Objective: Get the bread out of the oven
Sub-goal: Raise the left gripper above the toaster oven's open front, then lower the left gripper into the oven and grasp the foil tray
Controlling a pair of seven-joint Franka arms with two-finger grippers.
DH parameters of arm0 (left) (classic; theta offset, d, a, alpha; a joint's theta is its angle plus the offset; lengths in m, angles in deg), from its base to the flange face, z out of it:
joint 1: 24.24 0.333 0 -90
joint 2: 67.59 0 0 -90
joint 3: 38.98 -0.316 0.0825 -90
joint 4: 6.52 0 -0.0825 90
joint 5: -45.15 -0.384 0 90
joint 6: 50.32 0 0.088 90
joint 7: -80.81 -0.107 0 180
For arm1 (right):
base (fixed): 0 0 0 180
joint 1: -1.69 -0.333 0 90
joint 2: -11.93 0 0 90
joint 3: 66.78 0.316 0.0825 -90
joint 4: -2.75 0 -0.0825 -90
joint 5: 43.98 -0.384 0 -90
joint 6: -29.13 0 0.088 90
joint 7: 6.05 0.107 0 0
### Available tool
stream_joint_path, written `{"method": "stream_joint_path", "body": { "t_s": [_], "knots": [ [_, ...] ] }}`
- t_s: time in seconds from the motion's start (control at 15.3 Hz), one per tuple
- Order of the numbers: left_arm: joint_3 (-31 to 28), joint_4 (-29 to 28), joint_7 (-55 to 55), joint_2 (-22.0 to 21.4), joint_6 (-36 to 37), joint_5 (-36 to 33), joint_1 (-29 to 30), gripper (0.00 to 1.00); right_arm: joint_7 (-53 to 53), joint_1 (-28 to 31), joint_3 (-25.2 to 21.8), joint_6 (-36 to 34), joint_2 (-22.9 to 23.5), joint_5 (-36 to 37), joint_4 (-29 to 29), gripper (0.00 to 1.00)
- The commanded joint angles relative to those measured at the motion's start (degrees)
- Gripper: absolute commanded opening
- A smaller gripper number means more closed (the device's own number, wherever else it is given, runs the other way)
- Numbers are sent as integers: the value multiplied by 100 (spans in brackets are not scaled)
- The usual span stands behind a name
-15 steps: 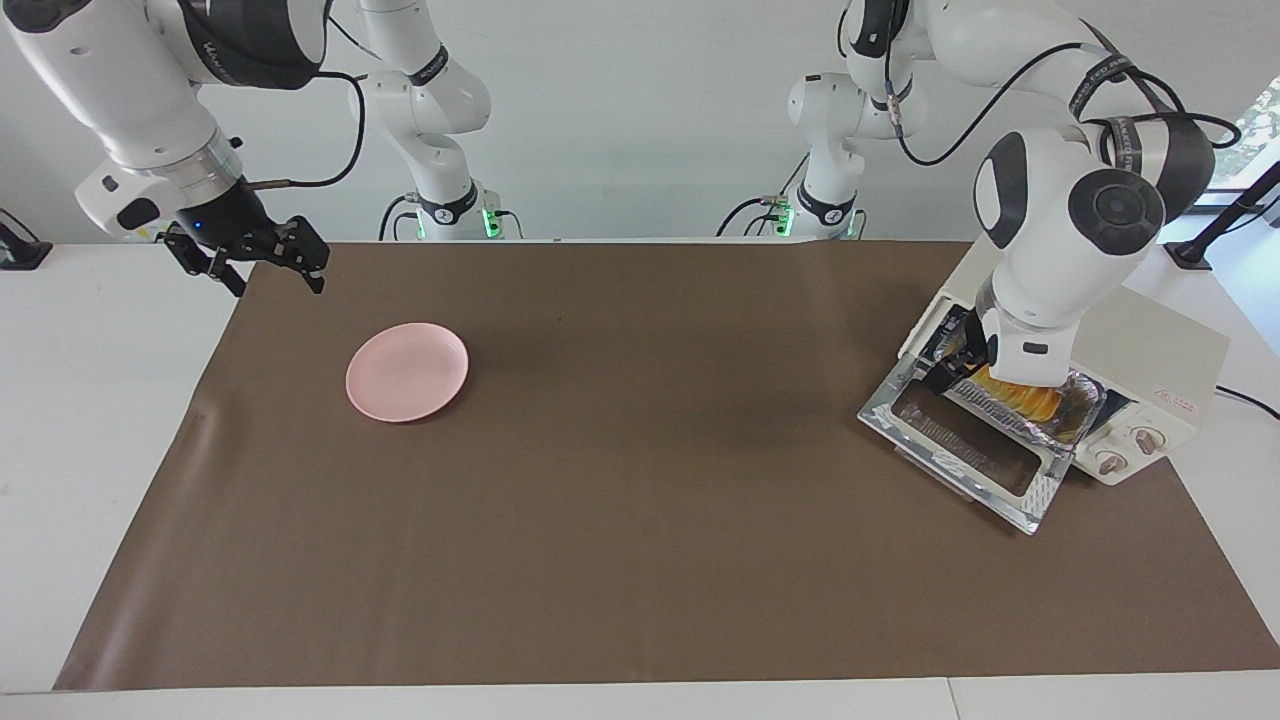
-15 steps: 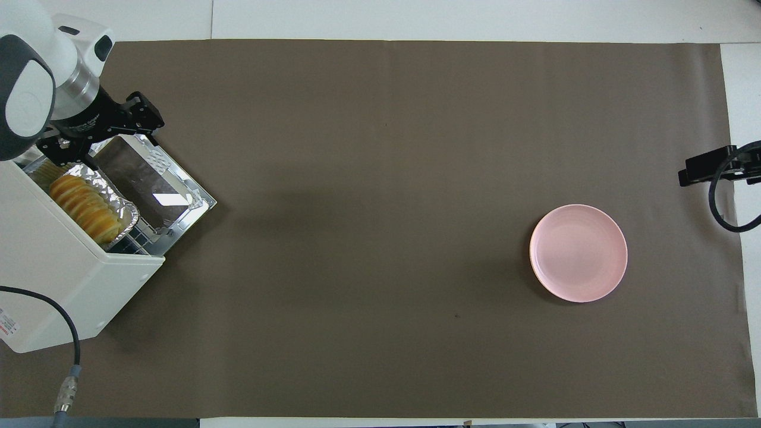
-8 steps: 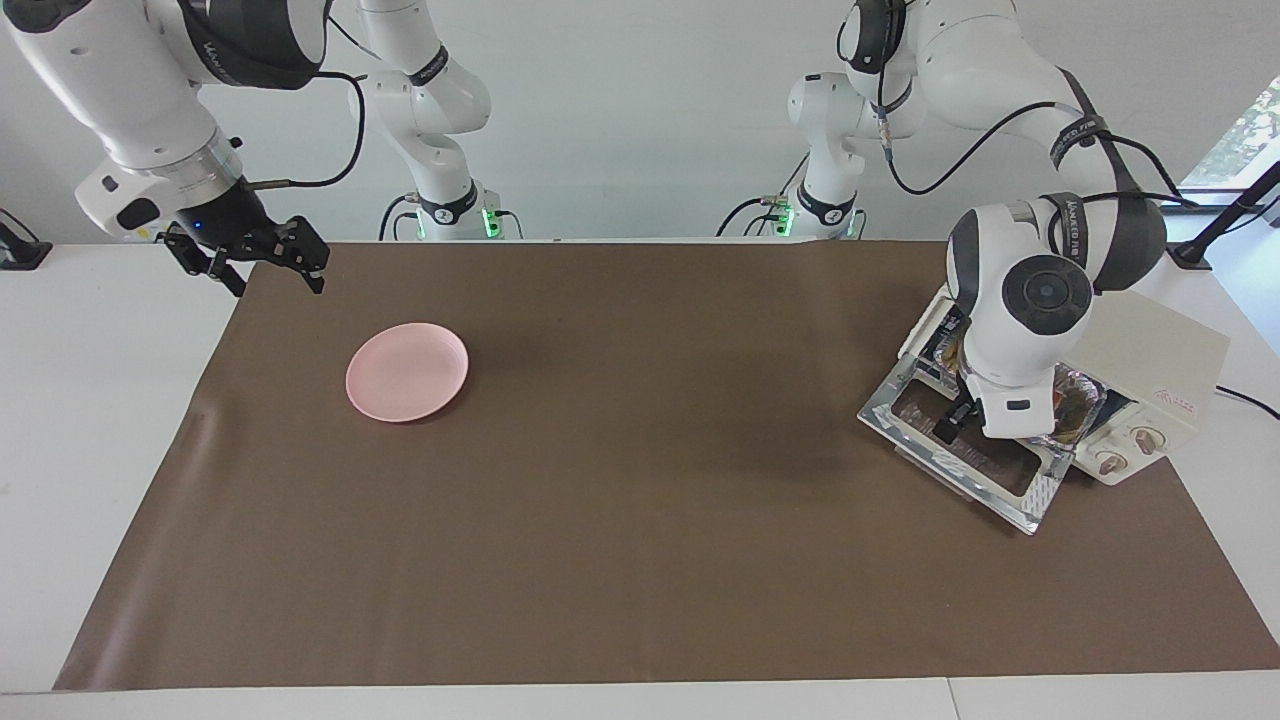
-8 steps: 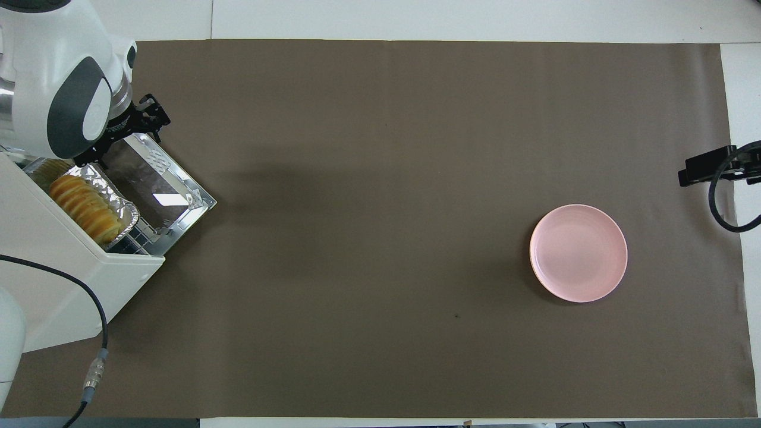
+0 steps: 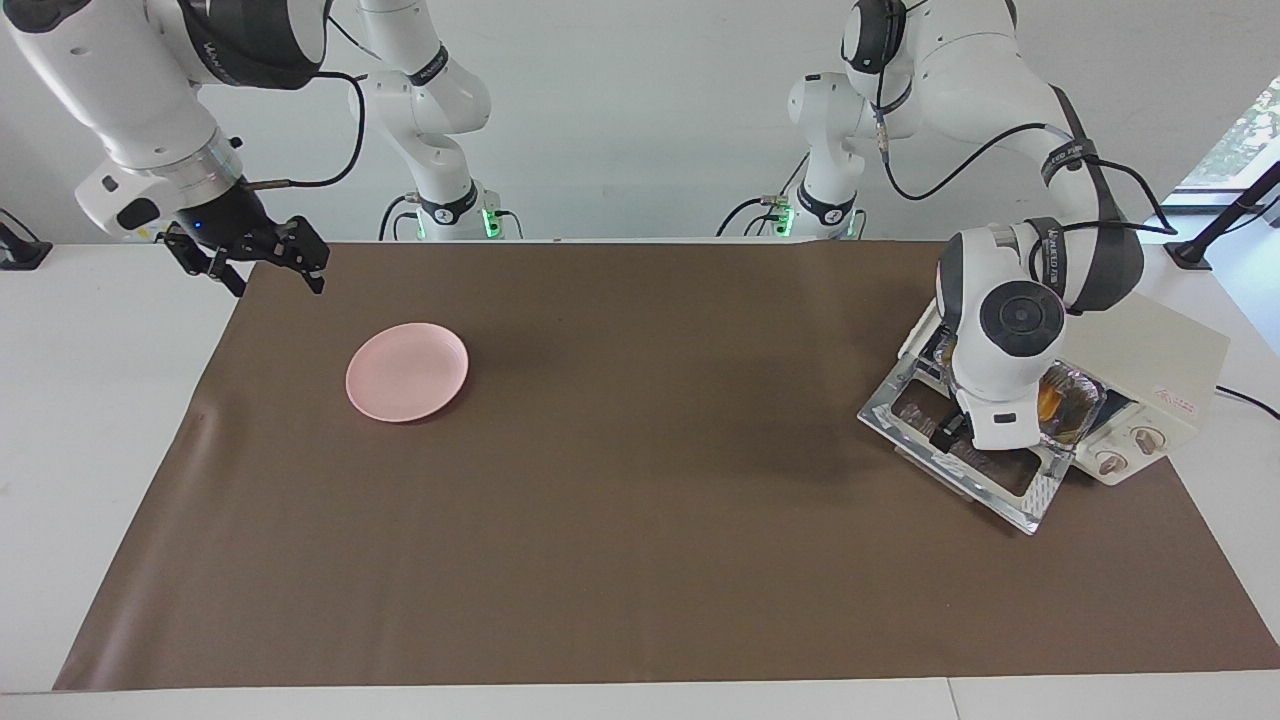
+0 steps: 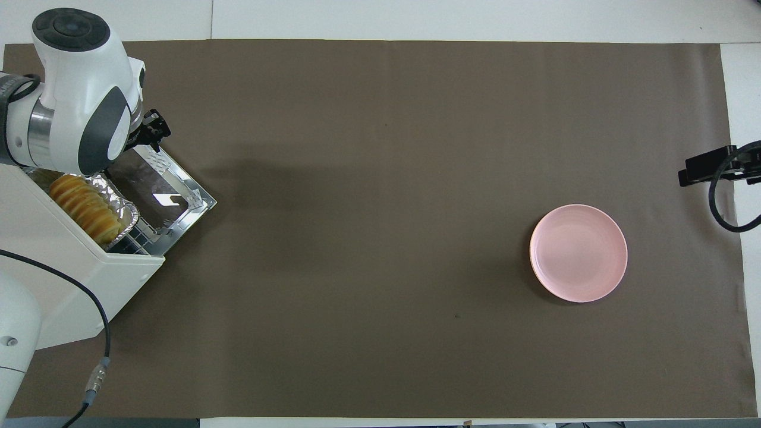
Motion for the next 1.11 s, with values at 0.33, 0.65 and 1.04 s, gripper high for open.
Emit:
{"method": "stream_joint_path", "body": {
  "t_s": [0.33,0.65,1.04],
  "knots": [
    [-21,-618,43,-349,-319,-147,106,100,96,6,15,8,-120,-66,123,100],
    [-21,-803,-53,-429,-424,-147,184,100,96,6,15,0,-120,-66,132,100],
    [-21,-1181,-71,-578,-749,-147,255,100,105,6,15,8,-120,-66,132,100]
  ]
}}
